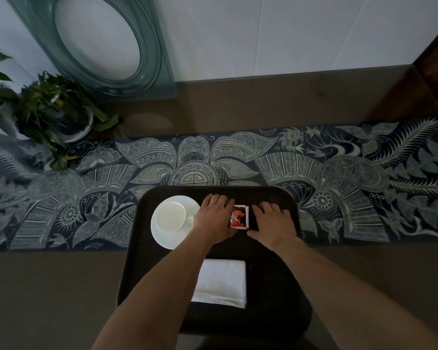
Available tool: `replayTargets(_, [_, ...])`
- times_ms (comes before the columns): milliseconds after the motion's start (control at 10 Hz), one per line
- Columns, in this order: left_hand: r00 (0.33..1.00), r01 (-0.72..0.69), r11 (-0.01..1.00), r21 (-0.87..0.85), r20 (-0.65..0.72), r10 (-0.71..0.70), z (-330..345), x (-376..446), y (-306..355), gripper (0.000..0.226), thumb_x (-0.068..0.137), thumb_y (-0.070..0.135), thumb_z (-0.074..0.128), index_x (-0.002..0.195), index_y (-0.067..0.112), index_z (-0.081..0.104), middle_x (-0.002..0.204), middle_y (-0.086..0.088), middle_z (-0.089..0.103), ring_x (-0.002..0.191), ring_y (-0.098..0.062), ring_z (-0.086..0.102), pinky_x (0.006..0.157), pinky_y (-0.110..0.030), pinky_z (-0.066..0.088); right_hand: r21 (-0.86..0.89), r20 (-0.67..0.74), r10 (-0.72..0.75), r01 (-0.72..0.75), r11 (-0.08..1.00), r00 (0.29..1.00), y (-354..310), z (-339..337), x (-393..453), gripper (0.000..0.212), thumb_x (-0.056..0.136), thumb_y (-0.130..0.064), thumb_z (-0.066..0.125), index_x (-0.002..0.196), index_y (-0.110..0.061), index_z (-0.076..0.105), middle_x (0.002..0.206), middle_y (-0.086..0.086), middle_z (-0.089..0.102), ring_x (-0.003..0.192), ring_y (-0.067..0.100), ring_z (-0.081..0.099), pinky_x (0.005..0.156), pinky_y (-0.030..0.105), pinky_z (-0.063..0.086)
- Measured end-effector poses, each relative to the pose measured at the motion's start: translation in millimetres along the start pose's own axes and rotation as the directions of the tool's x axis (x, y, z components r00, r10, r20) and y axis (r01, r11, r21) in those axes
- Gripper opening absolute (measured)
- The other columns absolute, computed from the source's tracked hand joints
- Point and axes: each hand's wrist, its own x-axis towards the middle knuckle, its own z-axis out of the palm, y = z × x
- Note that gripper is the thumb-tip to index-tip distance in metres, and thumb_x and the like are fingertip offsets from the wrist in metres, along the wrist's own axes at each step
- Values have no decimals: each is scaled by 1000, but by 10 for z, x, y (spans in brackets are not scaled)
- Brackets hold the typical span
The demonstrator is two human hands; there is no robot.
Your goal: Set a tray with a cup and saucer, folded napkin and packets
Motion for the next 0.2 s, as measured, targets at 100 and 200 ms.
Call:
replayTargets(100, [993,55,996,-66,-105,-61,-61,-208,111,45,88,48,51,122,19,56,119,-3,57,112,-22,52,101,-36,38,-69,-30,-34,32,997,999,10,-51,-162,49,90,-48,53,132,-22,50,133,5,49,126,26,41,103,47,34])
replayTargets(200, [992,92,985,-145,-71,-103,-56,-349,164,37,90,46,49,114,20,59,111,-2,57,104,-21,56,83,-35,45,-52,-36,-62,60,997,997,27,-50,-241,42,92,-44,51,127,-22,56,127,5,54,122,26,44,102,47,35])
